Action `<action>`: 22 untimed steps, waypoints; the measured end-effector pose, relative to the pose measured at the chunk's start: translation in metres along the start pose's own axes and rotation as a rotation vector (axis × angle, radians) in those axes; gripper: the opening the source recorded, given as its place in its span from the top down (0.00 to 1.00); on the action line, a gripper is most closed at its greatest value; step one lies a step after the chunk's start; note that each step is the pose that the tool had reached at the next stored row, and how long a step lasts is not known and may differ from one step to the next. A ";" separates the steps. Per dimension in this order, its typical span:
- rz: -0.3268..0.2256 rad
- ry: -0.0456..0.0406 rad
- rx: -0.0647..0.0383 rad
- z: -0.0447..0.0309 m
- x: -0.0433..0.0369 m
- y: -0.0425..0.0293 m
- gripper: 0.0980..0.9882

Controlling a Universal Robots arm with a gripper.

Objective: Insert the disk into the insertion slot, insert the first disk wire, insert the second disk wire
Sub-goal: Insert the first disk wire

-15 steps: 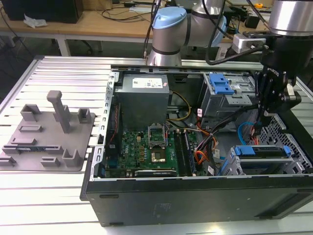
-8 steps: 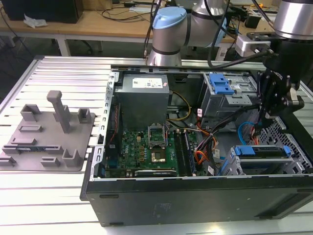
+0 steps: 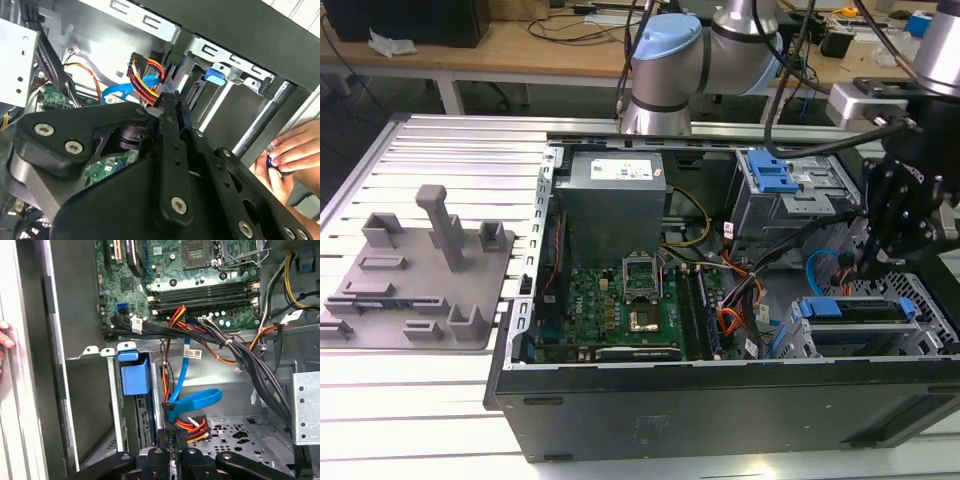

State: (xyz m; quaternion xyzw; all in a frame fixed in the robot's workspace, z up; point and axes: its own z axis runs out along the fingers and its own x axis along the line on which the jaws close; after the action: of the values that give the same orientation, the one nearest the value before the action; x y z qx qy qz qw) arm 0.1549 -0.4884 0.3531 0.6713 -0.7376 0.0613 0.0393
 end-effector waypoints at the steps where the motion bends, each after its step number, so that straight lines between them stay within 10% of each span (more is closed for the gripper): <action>1: -0.001 0.0004 -0.008 0.0002 0.0007 -0.0021 0.93; 4: -0.004 -0.0025 -0.030 0.0008 0.0033 -0.0097 0.93; 5: -0.004 -0.0172 -0.033 0.0011 0.0053 -0.0116 0.93; 7: -0.004 -0.0957 -0.040 0.0022 0.0119 -0.0130 0.93; 9: -0.003 -0.1303 -0.043 0.0027 0.0152 -0.0133 0.93; 22: -0.004 -0.1366 -0.052 0.0039 0.0224 -0.0175 0.93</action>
State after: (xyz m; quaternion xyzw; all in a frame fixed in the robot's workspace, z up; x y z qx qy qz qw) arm 0.1703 -0.5127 0.3530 0.6740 -0.7387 -0.0039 0.0064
